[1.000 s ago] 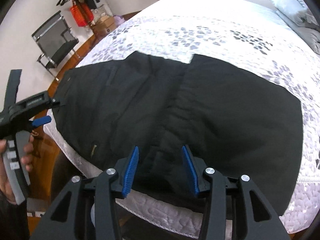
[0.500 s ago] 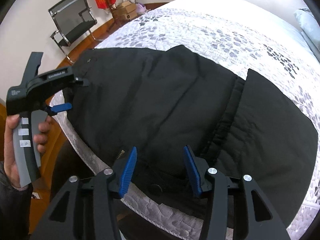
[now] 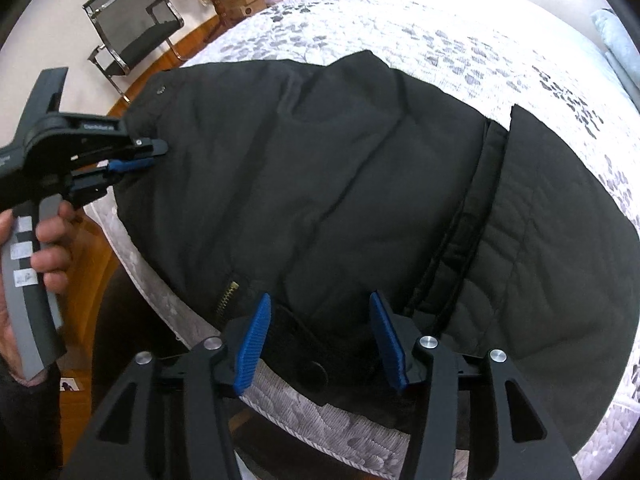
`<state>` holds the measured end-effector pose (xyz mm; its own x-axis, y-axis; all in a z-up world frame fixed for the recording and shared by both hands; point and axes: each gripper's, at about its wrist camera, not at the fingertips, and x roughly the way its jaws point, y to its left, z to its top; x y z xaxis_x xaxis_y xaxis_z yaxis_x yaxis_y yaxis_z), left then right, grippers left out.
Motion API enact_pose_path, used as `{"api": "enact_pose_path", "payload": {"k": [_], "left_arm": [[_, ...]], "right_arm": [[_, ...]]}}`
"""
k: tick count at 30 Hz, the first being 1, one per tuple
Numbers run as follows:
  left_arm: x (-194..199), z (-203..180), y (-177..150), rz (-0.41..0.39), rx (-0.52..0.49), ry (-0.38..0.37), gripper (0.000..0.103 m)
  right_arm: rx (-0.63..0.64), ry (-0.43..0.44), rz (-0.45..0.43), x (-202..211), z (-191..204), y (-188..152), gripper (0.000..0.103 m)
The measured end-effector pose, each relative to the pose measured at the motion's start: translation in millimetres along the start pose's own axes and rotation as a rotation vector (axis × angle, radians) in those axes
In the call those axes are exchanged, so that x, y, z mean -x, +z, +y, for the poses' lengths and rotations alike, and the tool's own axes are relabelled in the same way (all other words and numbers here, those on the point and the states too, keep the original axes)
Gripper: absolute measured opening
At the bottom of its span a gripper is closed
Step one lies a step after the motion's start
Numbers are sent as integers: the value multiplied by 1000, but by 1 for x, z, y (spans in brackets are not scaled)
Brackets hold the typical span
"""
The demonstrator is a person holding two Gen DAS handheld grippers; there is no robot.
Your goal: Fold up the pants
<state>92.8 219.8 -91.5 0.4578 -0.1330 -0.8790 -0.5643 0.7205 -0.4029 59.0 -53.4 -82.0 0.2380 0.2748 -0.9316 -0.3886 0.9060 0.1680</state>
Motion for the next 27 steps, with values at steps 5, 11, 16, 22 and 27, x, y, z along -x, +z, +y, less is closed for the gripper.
{"api": "enact_pose_path", "payload": {"k": [5,11,16,22,27], "left_arm": [[12,16,-5,-46,62,48,48],[16,50,7,-83,160,70,72],[3,55,16,-79,219,-8,89],[-3,53,17,-90,257,-43,90],[0,52,13,-78,288,-62,80]], "right_arm": [[17,-21,16,-1,3,-1,53],[33,-43,37,-9,10,-1,54],[50,-67,48,-11,21,0,56],[80,-95,58,-14,32,3,56],[91,-109,74,-20,41,5,57]]}}
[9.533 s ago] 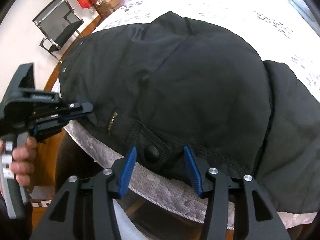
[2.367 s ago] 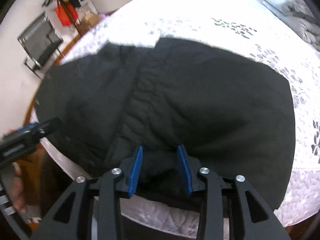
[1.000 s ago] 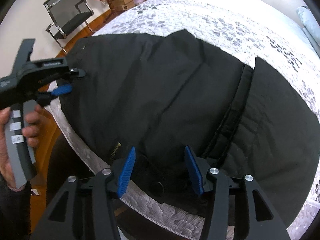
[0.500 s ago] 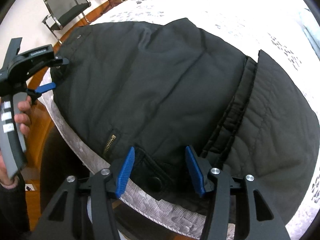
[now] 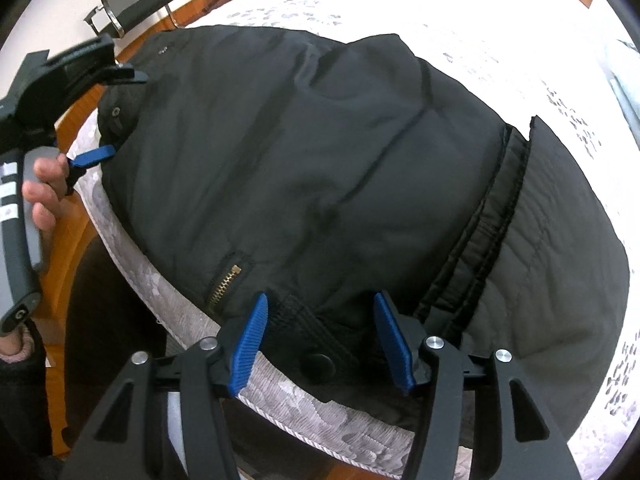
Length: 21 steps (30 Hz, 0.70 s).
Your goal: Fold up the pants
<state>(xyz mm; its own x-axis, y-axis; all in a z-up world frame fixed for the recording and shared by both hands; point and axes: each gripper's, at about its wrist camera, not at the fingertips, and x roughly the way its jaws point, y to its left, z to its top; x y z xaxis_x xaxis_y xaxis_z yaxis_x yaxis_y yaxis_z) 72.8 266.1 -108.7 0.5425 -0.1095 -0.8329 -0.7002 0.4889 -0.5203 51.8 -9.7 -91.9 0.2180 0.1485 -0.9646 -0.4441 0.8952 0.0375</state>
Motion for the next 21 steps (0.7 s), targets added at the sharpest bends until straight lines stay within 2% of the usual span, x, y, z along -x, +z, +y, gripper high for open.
{"api": "enact_pose_path", "payload": {"k": [3,6,9,11,13,15,17,21], "left_arm": [[0,0,-2,-5,15,9,71],[2,9,-3,1,37,2,53],[3,19,0,27,65,-60,31],[1,22,2,39,78,-87,28],[0,23,2,47,85,-121,18],[3,21,1,40,72,-153,13],[8,15,-2,21,54,-177,11],[31,-6,-10,-52,-55,-234,10]], "right_arm": [[3,-3,4,0,5,2,57],[6,-11,7,-2,8,4,57],[11,-24,12,-2,12,5,58],[13,-29,15,-3,16,6,58],[17,-33,18,-4,18,8,58],[18,-35,18,-4,19,9,58],[15,-36,18,-4,20,11,58],[11,-35,16,-6,24,12,58]]}}
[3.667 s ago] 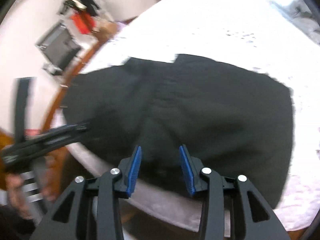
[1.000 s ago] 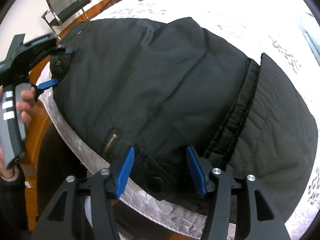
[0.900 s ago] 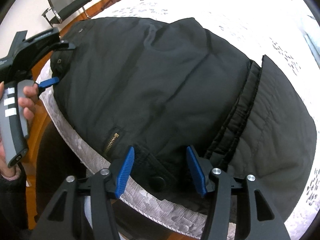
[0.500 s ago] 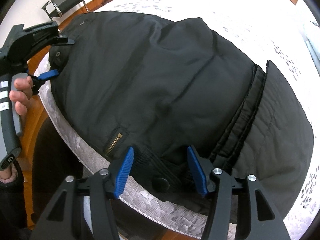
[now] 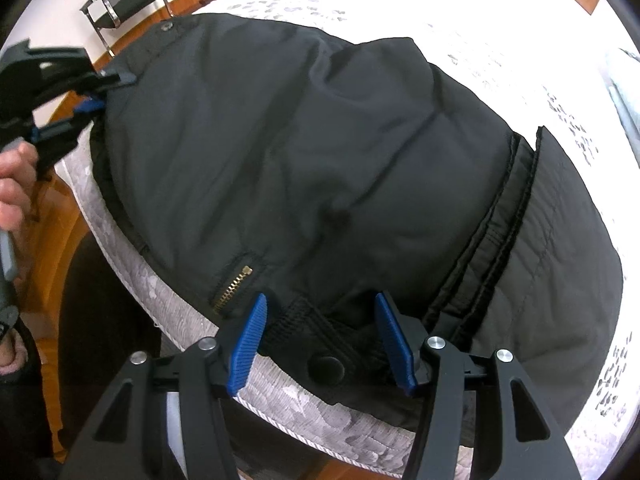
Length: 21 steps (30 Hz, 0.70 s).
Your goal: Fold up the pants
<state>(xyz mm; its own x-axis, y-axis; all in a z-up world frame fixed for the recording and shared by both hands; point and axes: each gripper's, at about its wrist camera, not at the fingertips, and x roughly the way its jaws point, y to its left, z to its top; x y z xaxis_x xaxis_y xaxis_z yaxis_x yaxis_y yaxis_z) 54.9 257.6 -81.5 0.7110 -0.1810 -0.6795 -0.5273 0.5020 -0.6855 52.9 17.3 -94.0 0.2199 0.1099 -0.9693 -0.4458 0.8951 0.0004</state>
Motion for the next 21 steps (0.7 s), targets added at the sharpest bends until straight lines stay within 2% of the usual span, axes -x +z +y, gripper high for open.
{"api": "enact_pose_path", "payload": {"k": [3,7,9,13,15,17,19,21], "left_arm": [[11,-28,-11,-36,-105,-35,10],[9,-29,-14,-47,-67,11,11],[9,-17,-12,-42,-47,62,12],[15,17,-4,-22,3,147,27],[19,29,-4,-16,28,171,29],[22,40,2,-13,61,193,38],[27,53,9,-15,108,188,54],[26,61,14,-10,125,146,54]], "right_arm": [[-4,9,-4,1,-3,0,58],[-21,34,-6,2,-9,-2,58],[-21,40,-7,2,-15,-3,58],[-17,47,-2,0,-21,-4,58],[-13,45,1,-1,-23,-4,59],[-8,41,5,-3,-22,-3,60],[-6,37,9,-5,-19,0,60],[-6,34,12,-5,-19,2,60]]}}
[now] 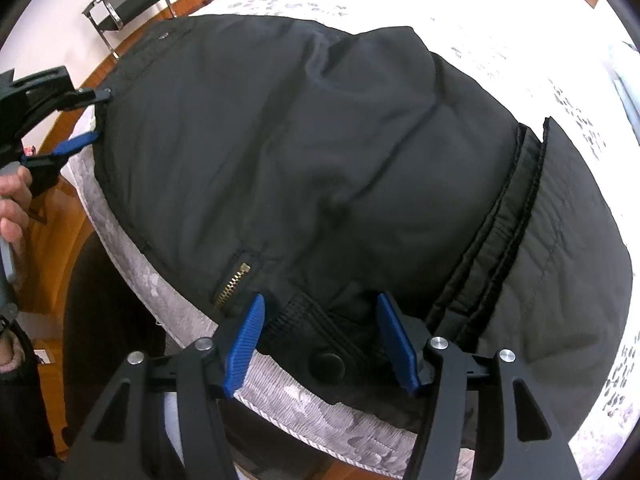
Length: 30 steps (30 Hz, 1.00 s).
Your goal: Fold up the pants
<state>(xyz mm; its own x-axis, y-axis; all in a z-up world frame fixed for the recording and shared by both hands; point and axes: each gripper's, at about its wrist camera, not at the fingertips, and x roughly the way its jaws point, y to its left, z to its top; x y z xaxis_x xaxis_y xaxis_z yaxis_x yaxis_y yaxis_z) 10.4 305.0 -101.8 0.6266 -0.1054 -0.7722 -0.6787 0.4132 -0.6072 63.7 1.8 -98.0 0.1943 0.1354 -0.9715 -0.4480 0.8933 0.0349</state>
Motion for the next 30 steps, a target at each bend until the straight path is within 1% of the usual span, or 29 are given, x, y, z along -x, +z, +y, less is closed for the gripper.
{"api": "enact_pose_path", "payload": {"k": [2,3,6,7,8,9,10,11,12,13,14,19,21,23,24,26,27,28,29,30], "left_arm": [[-6,13,7,46,35,-86,53],[-11,24,12,86,80,-157,53],[-18,40,17,133,122,-234,52],[-18,47,18,143,130,-270,50],[-18,50,19,150,131,-288,49],[-18,55,20,161,133,-316,45],[-18,61,21,166,139,-331,37],[-19,67,23,175,145,-341,33],[-21,70,24,185,146,-347,27],[-22,73,26,194,137,-349,21],[-22,77,26,197,127,-345,20],[-17,76,31,199,97,-305,19],[-13,73,33,210,98,-268,19],[-4,75,35,205,92,-232,22],[1,77,35,204,83,-212,22],[7,82,35,207,76,-192,26],[8,84,36,209,74,-171,31],[7,88,36,212,81,-153,34],[6,92,36,220,93,-146,35],[3,96,38,231,108,-157,36]], "right_arm": [[1,-6,1,1,2,1,60],[2,-10,-1,1,3,1,60],[1,-16,-7,1,7,-1,60],[0,-14,-10,1,7,-1,60],[-3,-11,-13,0,8,-3,60],[-6,-6,-17,0,7,-4,60],[-11,1,-21,-1,5,-5,60],[-15,7,-23,-2,4,-6,60],[-18,11,-25,-3,3,-7,60],[-22,19,-25,-4,2,-7,60],[-25,24,-25,-4,1,-7,61],[-29,53,-25,-6,-7,-6,63],[-32,62,-27,-6,-11,-6,63],[-35,70,-30,-7,-16,-7,63],[-37,73,-31,-7,-18,-7,63],[-38,76,-34,-8,-22,-8,64],[-38,76,-35,-9,-24,-7,64],[-37,74,-36,-9,-25,-8,64],[-37,73,-37,-9,-26,-8,64],[-37,73,-39,-9,-26,-10,64]]}}
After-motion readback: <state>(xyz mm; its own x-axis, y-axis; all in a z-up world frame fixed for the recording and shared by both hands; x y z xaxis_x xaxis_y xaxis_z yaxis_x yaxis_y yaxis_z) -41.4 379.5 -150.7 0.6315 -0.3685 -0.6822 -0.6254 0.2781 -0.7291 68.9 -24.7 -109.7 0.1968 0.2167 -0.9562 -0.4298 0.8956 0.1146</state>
